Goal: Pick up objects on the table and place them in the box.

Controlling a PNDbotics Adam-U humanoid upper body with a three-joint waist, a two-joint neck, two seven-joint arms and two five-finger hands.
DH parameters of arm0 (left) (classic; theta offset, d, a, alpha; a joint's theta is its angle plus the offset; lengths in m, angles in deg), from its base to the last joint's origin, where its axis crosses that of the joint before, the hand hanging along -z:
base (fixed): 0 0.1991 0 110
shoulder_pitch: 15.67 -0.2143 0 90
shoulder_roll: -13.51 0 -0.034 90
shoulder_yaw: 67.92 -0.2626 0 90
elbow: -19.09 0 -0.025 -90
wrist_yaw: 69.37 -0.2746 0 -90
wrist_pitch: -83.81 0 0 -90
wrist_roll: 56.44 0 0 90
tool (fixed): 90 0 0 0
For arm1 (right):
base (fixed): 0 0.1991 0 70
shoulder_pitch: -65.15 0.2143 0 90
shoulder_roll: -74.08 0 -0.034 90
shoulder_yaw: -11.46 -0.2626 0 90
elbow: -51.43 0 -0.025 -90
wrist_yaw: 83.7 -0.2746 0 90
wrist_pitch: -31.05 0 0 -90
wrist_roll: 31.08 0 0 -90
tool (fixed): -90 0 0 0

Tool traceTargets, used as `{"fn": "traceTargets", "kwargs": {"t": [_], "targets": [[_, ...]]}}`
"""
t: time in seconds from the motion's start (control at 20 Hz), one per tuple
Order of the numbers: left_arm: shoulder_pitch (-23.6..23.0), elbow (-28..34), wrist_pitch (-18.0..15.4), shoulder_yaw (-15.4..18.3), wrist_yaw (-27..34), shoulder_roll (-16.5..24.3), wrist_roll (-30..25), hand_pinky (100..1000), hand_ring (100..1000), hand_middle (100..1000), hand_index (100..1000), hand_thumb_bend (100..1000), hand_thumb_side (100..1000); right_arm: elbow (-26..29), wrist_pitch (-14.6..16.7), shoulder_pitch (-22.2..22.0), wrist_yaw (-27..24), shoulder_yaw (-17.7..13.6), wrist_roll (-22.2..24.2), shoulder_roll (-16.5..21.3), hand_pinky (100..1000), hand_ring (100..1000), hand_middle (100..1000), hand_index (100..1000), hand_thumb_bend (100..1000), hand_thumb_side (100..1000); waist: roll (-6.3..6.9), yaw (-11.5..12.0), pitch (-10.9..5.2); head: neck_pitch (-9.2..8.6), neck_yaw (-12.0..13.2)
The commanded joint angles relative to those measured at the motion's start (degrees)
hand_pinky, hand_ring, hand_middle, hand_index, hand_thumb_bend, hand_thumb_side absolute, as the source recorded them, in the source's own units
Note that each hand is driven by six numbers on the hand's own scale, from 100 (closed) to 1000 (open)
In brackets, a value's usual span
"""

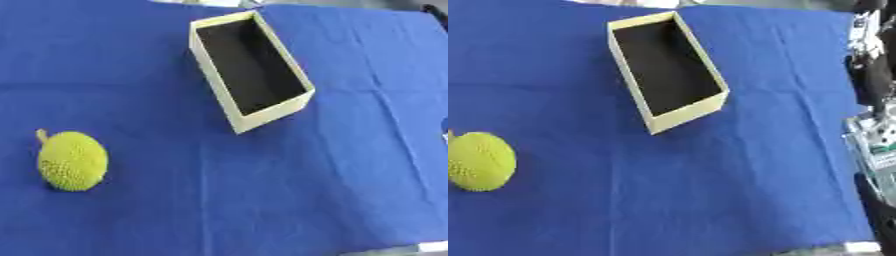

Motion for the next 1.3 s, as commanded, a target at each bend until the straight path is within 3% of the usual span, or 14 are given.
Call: {"fn": "traceTargets", "kwargs": {"t": [0.05,0.7,1.1,1.3], "targets": [[1.7,0.8,0.3,-0.9,0.9,2.0,-2.2,779,834,791,873,559,100,0.9,0.0,0.4,-0.2,-0.4,0.2,1.7,827,839,665,822,100,578,0.21,0.1,-1.5,0.57,0.8],[5.8,0.8,2.5,-4.2,1.8,0.6,-5.2,781,838,795,867,567,100,0.9,-0.2,0.3,-0.6,-0.1,0.7,1.7,827,838,664,822,100,579,0.12,0.4,-2.3,2.69,1.9],[16.3,0.7,9.0,-12.4,-4.7,-4.6,-9.9,793,857,810,870,644,100,0.9,-0.6,0.4,-1.1,0.5,1.3,1.9,826,837,662,821,100,579,0.3,1.0,-2.84,3.22,1.7],[21.0,-0.2,12.2,-16.5,-6.8,-7.2,-12.9,796,860,813,873,634,100,0.9,-0.7,0.3,-1.1,0.4,1.3,2.0,826,837,662,820,100,579,0.28,1.6,-2.95,2.88,1.1]]}}
